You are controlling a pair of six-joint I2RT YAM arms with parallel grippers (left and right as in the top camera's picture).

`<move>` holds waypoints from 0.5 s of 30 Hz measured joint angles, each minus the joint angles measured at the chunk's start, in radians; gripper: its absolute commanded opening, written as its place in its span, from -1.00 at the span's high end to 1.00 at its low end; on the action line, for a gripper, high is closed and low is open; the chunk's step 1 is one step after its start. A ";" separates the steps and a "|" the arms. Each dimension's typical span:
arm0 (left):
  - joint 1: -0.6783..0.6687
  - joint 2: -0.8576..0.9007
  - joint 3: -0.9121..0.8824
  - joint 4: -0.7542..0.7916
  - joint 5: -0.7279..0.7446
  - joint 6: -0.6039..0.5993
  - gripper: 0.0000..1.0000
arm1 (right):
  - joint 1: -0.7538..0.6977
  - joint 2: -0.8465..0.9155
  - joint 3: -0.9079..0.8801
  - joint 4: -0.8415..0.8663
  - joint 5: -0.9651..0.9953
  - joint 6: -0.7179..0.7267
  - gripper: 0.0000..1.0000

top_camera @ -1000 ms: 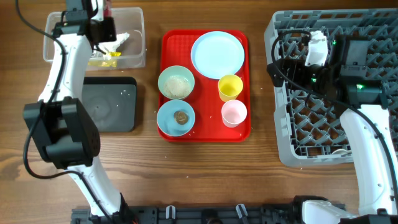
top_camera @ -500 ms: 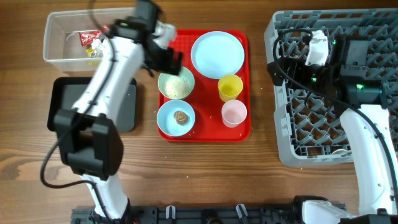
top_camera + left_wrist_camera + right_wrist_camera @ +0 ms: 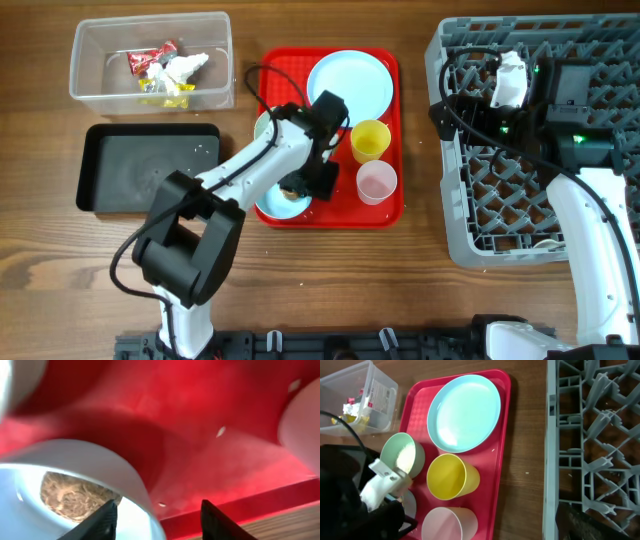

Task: Sort waste into correct bins and load items into the dishwasher rack
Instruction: 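Grasp the blue bowl with the brown ball using the left gripper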

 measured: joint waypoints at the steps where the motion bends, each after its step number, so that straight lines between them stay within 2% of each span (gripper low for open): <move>1: 0.000 0.000 -0.014 -0.001 0.000 -0.011 0.25 | 0.000 0.000 0.000 0.000 0.000 0.000 -0.99; 3: 0.000 0.000 -0.017 0.006 0.000 -0.018 0.83 | 0.000 0.000 0.000 0.000 0.000 0.000 -1.00; 4: 0.000 0.000 -0.017 0.006 0.000 -0.020 0.92 | 0.000 0.000 0.000 0.000 0.000 0.000 -0.99; 9: 0.000 -0.003 -0.017 -0.008 -0.015 -0.033 0.92 | 0.000 0.000 0.000 0.000 0.000 0.000 -0.99; 12: -0.002 -0.021 0.002 -0.083 -0.018 -0.033 0.92 | 0.000 0.000 0.000 0.000 0.000 0.000 -0.99; 15: 0.002 -0.150 0.031 -0.153 -0.017 -0.033 0.92 | 0.000 0.000 0.000 0.000 0.000 0.000 -1.00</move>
